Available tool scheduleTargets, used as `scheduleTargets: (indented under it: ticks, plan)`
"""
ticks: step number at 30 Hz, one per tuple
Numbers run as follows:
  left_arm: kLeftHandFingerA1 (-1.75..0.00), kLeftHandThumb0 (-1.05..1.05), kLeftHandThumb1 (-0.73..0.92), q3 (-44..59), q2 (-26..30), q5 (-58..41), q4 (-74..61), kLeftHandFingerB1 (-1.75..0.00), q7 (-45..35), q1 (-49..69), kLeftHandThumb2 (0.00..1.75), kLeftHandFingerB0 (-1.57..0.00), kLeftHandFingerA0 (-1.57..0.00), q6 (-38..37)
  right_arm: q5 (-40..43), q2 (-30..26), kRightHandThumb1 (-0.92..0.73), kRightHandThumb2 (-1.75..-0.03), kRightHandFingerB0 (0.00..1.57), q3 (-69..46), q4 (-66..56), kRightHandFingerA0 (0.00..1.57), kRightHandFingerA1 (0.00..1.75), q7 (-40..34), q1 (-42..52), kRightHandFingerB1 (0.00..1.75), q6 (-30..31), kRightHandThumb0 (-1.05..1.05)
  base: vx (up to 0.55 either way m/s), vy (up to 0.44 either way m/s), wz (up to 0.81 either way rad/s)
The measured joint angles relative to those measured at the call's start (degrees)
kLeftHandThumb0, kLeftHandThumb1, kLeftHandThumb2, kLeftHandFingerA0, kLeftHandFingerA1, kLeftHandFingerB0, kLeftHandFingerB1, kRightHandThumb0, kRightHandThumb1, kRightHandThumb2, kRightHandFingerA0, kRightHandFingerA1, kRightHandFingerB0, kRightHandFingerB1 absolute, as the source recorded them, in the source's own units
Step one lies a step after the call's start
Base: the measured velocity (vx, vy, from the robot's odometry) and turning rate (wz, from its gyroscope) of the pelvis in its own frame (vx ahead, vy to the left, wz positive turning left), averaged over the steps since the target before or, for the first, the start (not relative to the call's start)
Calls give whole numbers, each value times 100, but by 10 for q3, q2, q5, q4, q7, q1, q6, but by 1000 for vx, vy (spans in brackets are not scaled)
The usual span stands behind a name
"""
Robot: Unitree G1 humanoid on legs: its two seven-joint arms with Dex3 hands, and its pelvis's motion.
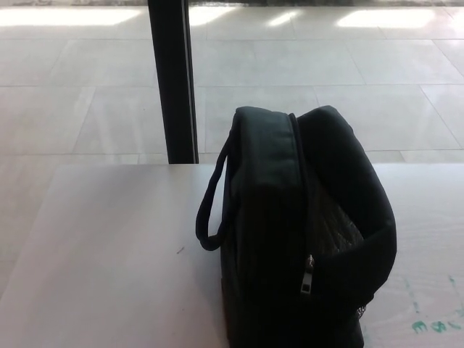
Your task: The robot uses its right hand to pick up the cube kept on the middle of the desk and put it inside the bag next to it
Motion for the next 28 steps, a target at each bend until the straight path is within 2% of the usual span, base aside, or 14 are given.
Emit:
scheduleTargets:
  ticks: [2, 3, 5, 10, 11, 12, 14, 15, 18, 19, 21, 22, 24, 28]
  plan:
    - [-60, -59, 52, -1, 0, 0, -3, -58, 0, 1, 89, -37, -33, 0, 8, -3, -68, -60, 27, 3, -5, 40, 49, 1, 4, 31, -1, -49, 0, 0, 0]
    - [-61, -59, 52, -1, 0, 0, -3, -57, 0, 2, 88, -36, -35, 0, 11, -5, -64, -59, 27, 7, -7, 46, 70, 2, 7, 32, -1, -50, 0, 0, 0]
    - [-61, -61, 52, -1, 0, 0, -3, -55, 1, 3, 89, -33, -34, 0, 14, -6, -68, -61, 27, 11, -6, 35, 48, 3, 10, 33, -1, -49, 0, 0, 0]
    - [-59, -54, 50, -1, 0, 0, -3, -60, 2, 6, 89, -38, -28, 0, 32, -9, -69, -61, 26, 23, -9, 37, 46, 13, 23, 32, -5, -48, 0, 0, 0]
    - [-59, -55, 50, 0, 0, -1, -3, -59, 2, 6, 88, -37, -29, 0, 36, -11, -54, -82, 20, 23, -8, 27, 51, 15, 24, 43, -5, -55, 0, 0, 0]
    - [-61, -57, 52, 1, 0, -1, -3, -58, 1, 6, 89, -37, -32, 0, 38, -12, -68, -61, 26, 24, -7, 35, 46, 16, 24, 32, -5, -50, 0, 0, 0]
    - [-61, -58, 51, 2, 0, -1, -3, -55, 1, 6, 88, -31, -32, 0, 44, -18, -68, -60, 26, 29, -1, 37, 50, 19, 24, 31, -6, -49, 0, 0, 0]
    - [-61, -58, 51, 2, 0, -1, -4, -57, 1, 7, 88, -35, -32, 0, 46, -22, -54, -82, 21, 33, 4, 26, 51, 20, 24, 43, -9, -55, 0, 0, 0]
    - [-60, -57, 51, 2, 0, -1, -6, -58, 2, 9, 88, -37, -32, 0, 50, -27, -68, -60, 28, 42, 21, 38, 46, 21, 22, 31, -15, -49, 0, 0, 0]
    - [-60, -58, 52, 2, 0, -1, -7, -56, 2, 9, 88, -34, -32, 0, 51, -28, -54, -82, 22, 45, 26, 27, 50, 22, 20, 43, -16, -56, 0, 0, 0]
    - [-59, -59, 53, 2, 0, -1, -7, -55, 2, 9, 89, -33, -30, 0, 54, -30, -54, -82, 21, 49, 33, 28, 50, 22, 17, 43, -19, -56, 0, 0, 0]
    - [-59, -59, 53, 1, 0, -1, -7, -56, 2, 9, 89, -35, -30, 0, 55, -31, -68, -61, 28, 52, 35, 37, 43, 22, 16, 31, -19, -49, 0, 0, 0]
    - [-60, -57, 53, 0, 0, 0, -7, -59, 2, 10, 90, -39, -31, -1, 58, -33, -67, -60, 27, 56, 36, 45, 60, 22, 16, 32, -20, -51, 0, 0, 0]
    - [-60, -59, 53, 0, 0, -1, -6, -58, 2, 10, 90, -37, -31, -1, 64, -35, -65, -59, 29, 60, 35, 42, 55, 23, 16, 32, -22, -51, 0, 0, 0]
